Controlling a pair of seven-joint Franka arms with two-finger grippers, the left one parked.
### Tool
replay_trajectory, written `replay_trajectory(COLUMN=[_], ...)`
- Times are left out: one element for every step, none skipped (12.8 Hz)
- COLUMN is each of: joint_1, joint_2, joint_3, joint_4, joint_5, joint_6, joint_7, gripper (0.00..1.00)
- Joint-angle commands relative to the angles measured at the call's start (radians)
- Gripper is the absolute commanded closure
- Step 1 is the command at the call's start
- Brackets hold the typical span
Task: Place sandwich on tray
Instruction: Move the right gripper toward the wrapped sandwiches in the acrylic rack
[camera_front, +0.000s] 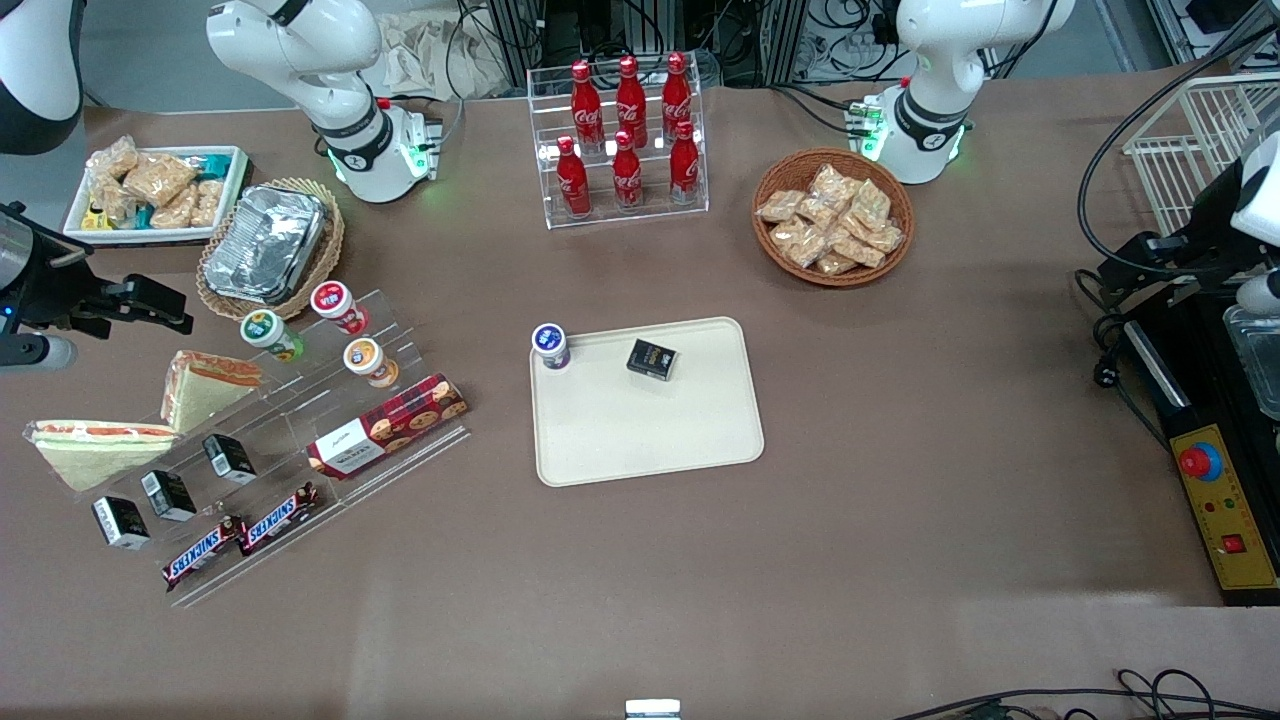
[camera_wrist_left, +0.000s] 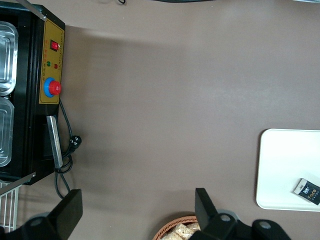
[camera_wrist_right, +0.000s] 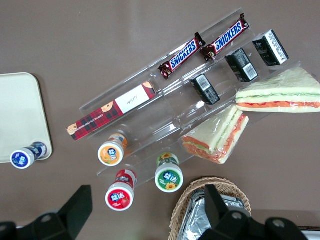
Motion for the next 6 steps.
replay_trajectory(joint_1=[-0.004,-0.004,-0.004,-0.004,-0.004,-0.004], joint_2=[0.001,0.000,0.001,0.001,0.001,0.001], joint_3=[0.000,-0.001,-0.001,-0.001,-0.001,-0.001], joint_4=[0.010,0.009,0.010,0.010,0.010,0.010], joint_5=[0.019,0.019,0.017,0.017,0.017,0.016], joint_6=[0.005,0.007,0.008,0.008,0.010,0.010], joint_7=[0.014,0.014,0.014,0.015,0.014,0.012], gripper=[0.00,0.00,0.00,0.00,0.00,0.00])
